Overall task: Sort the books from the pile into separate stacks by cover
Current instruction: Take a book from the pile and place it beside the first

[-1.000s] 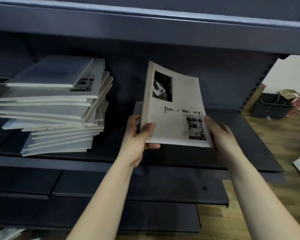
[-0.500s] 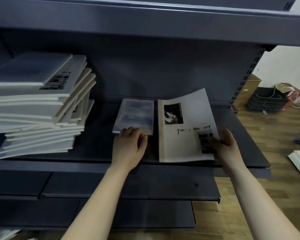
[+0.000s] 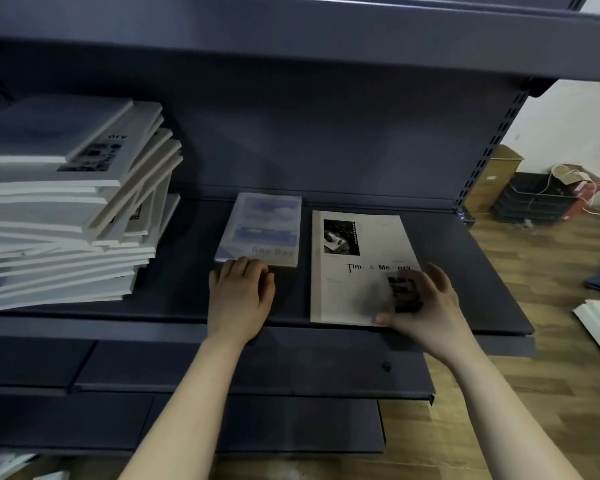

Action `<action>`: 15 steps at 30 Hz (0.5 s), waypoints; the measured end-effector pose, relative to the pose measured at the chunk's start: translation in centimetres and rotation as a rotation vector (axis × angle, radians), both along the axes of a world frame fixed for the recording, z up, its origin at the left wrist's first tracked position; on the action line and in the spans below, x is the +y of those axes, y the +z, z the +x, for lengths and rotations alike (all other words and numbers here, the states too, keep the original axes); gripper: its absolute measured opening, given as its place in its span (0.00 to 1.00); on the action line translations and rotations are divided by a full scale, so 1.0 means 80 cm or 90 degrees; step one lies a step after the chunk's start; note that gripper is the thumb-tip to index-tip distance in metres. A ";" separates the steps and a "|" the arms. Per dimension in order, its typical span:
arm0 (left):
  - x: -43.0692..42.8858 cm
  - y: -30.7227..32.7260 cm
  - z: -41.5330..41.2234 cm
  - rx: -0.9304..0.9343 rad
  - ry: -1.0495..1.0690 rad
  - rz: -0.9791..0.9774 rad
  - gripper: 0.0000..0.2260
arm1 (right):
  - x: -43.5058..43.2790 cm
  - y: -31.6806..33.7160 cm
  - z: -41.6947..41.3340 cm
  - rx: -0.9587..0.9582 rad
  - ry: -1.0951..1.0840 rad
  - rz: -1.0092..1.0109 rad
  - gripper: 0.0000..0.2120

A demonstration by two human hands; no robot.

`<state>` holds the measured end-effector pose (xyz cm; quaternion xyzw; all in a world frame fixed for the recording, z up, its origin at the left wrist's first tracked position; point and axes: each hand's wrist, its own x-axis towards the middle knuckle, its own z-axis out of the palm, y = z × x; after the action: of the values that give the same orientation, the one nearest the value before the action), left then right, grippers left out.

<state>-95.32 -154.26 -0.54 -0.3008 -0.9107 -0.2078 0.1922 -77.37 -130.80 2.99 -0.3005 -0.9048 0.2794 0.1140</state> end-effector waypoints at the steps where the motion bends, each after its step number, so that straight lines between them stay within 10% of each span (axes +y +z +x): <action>1: 0.000 0.000 0.000 0.001 0.006 0.004 0.14 | 0.000 -0.005 0.002 -0.028 0.008 0.044 0.41; 15: 0.000 -0.001 0.003 0.008 0.023 0.014 0.13 | 0.014 -0.022 -0.016 -0.004 0.038 0.176 0.30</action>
<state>-95.05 -154.28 -0.62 -0.2832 -0.9126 -0.2121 0.2047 -78.67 -129.69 1.24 -0.2560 -0.9434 0.1542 0.1435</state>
